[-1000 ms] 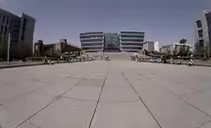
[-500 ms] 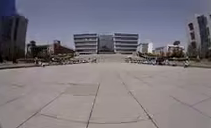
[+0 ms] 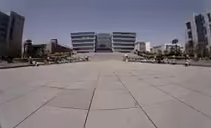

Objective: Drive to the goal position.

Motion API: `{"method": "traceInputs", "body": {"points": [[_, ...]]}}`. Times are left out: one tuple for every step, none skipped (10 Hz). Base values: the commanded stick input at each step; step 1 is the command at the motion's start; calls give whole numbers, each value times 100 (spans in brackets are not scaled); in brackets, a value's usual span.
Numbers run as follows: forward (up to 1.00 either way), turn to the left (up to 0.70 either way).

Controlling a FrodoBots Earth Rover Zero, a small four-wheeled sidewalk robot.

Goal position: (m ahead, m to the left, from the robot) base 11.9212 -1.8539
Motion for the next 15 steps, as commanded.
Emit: {"method": "traceInputs", "body": {"points": [[100, 0], [100, 0], [100, 0], [100, 0], [100, 0], [100, 0], [100, 0], [100, 0], [100, 0], [100, 3], [100, 6], [100, 7], [100, 4], [100, 1], [100, 0]]}}
